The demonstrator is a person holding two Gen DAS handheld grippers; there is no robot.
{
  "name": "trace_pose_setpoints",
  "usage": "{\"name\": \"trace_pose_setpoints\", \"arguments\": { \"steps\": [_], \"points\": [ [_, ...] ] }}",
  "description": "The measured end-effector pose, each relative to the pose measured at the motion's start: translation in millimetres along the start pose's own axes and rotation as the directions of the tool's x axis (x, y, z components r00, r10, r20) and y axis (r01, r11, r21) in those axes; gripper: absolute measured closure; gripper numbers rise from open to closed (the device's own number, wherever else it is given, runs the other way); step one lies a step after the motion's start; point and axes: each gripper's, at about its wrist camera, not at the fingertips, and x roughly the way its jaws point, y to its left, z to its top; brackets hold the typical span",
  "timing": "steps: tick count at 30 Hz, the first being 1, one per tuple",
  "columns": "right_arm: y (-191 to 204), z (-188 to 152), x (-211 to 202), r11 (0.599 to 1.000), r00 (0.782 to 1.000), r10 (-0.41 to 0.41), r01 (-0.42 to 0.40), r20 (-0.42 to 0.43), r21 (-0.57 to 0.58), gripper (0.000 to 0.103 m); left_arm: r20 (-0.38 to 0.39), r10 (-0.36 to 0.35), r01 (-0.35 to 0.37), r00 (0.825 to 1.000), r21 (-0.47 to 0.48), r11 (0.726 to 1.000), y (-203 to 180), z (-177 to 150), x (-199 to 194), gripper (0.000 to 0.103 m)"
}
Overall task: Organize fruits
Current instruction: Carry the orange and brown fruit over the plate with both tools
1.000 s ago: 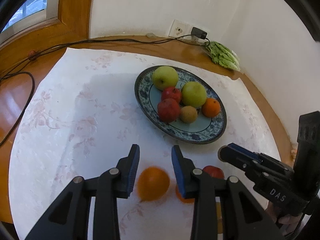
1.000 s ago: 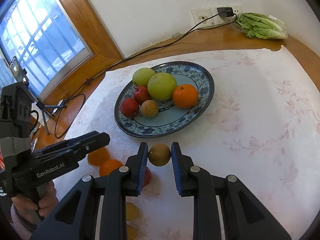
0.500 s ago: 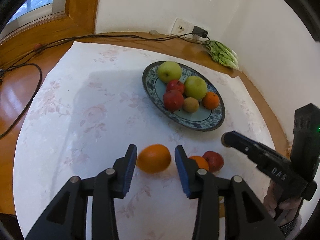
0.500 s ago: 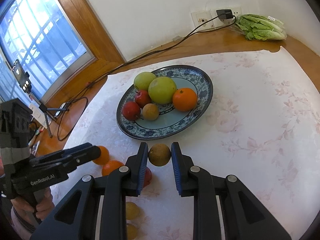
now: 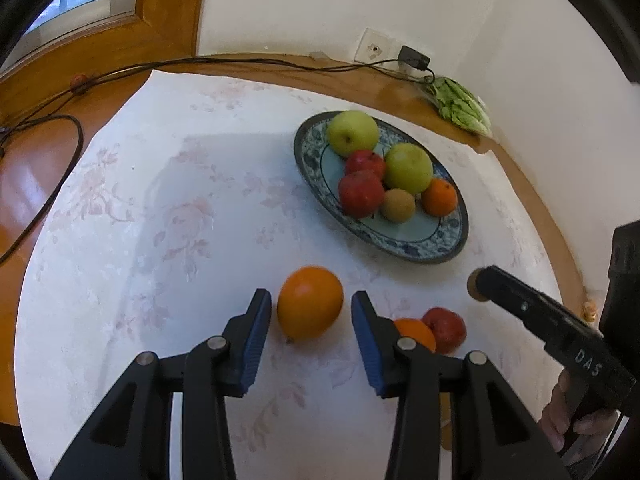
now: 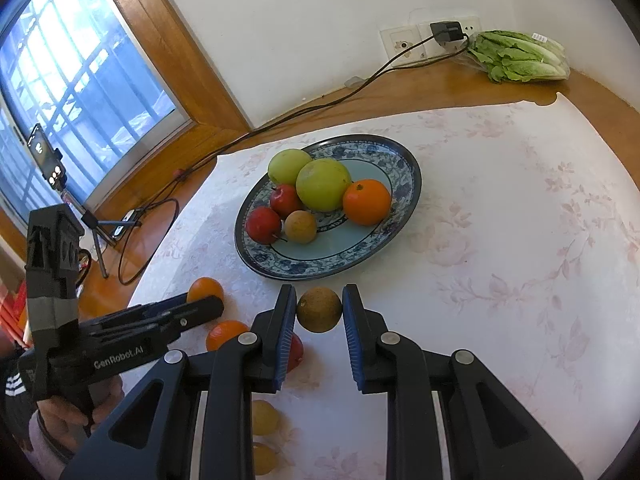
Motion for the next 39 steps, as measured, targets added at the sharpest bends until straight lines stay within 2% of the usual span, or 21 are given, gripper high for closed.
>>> {"name": "trace_pose_setpoints", "arguments": {
  "steps": [1, 3, 11, 22, 32, 39],
  "points": [
    [0, 0, 0, 1.000, 1.000, 0.001, -0.001, -0.001, 0.001, 0.078, 0.001, 0.004, -0.004, 1.000, 0.001, 1.000, 0, 1, 1, 0.060],
    [0, -1, 1, 1.000, 1.000, 0.001, -0.001, -0.003, 0.001, 0.078, 0.000, 0.009, -0.009, 1.000, 0.011, 1.000, 0, 0, 2, 0.069],
    [0, 1, 1, 1.000, 1.000, -0.002, 0.002, -0.003, 0.000, 0.078, 0.016, 0.002, -0.003, 1.000, 0.040, 0.999, -4, 1, -3, 0.069],
    [7, 10, -4, 0.999, 1.000, -0.026, 0.027, 0.013, -0.042, 0.078, 0.085, 0.021, -0.031, 0.996, 0.109, 0.994, -16, 32, -14, 0.069],
    [5, 27, 5, 0.994, 0.997, -0.064, 0.066, 0.035, -0.082, 0.078, 0.112, 0.011, -0.028, 0.994, 0.151, 0.988, -26, 62, 4, 0.069],
    [4, 32, 20, 0.990, 0.996, -0.083, 0.087, 0.043, -0.112, 0.078, 0.104, 0.006, -0.021, 0.995, 0.145, 0.989, -26, 75, 20, 0.069]
  ]
}}
